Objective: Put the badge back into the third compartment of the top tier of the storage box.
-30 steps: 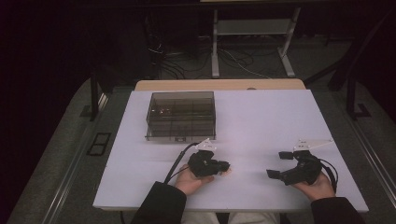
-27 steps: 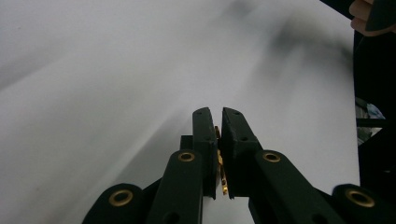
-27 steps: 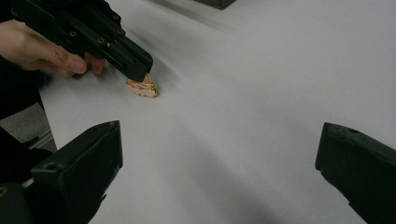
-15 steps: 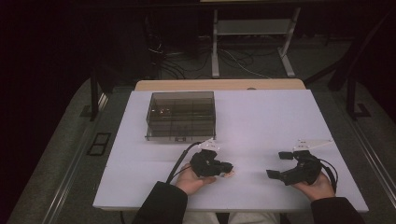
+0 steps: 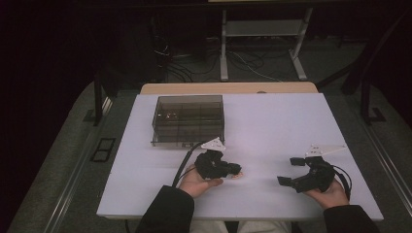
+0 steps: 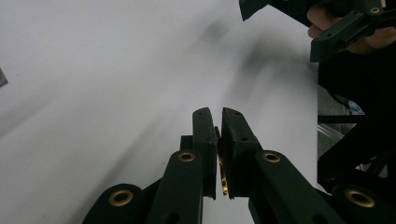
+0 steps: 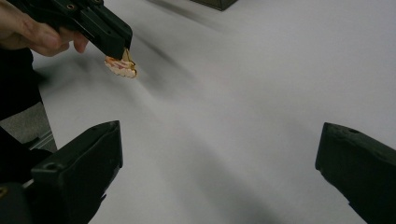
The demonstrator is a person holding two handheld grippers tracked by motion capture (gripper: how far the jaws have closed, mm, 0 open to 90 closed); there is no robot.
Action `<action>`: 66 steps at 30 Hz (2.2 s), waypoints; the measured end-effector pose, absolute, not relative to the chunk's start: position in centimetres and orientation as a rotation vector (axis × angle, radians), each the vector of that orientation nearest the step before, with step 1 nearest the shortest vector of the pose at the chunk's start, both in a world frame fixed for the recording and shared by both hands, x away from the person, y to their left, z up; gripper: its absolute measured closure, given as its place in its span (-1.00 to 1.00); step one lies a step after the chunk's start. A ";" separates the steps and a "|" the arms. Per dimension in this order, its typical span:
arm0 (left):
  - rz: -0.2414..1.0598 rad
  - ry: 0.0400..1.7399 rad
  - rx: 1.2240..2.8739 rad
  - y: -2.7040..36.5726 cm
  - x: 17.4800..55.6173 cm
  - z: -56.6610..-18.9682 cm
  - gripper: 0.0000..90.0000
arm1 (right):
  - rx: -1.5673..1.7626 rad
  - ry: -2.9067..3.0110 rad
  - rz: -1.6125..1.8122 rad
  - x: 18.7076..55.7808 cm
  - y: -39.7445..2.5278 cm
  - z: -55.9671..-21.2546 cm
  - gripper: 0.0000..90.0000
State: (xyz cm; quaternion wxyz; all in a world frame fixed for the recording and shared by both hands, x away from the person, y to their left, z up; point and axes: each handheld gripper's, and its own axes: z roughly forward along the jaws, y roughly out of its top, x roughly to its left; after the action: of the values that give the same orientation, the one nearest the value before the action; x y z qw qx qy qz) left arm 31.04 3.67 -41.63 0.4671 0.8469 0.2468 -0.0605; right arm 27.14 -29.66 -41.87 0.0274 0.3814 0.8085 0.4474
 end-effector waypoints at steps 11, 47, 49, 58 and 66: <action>-0.132 0.589 2.070 4.1 31.3 -40.3 0.87 | 1.174 2.493 1.390 27.1 -29.7 -41.8 -1.00; -0.054 0.546 2.057 5.8 33.3 -34.3 0.87 | 1.169 2.471 1.427 27.0 -30.0 -41.7 -1.00; -0.052 0.544 2.061 5.9 33.4 -33.9 0.87 | 1.171 2.474 1.425 27.0 -30.0 -41.7 -1.00; -0.020 0.535 2.077 6.5 34.4 -32.8 0.86 | 1.174 2.459 1.430 27.0 -30.1 -41.7 -1.00; 0.004 0.548 2.051 7.2 35.3 -31.5 0.87 | 1.174 2.467 1.426 27.0 -30.1 -41.8 -1.00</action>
State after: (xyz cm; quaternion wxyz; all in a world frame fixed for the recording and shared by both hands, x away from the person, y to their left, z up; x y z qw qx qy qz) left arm 35.28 7.20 -31.54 0.4875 0.8436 0.2252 0.0017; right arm 26.97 -30.13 -41.75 0.0297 0.3807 0.8002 0.4625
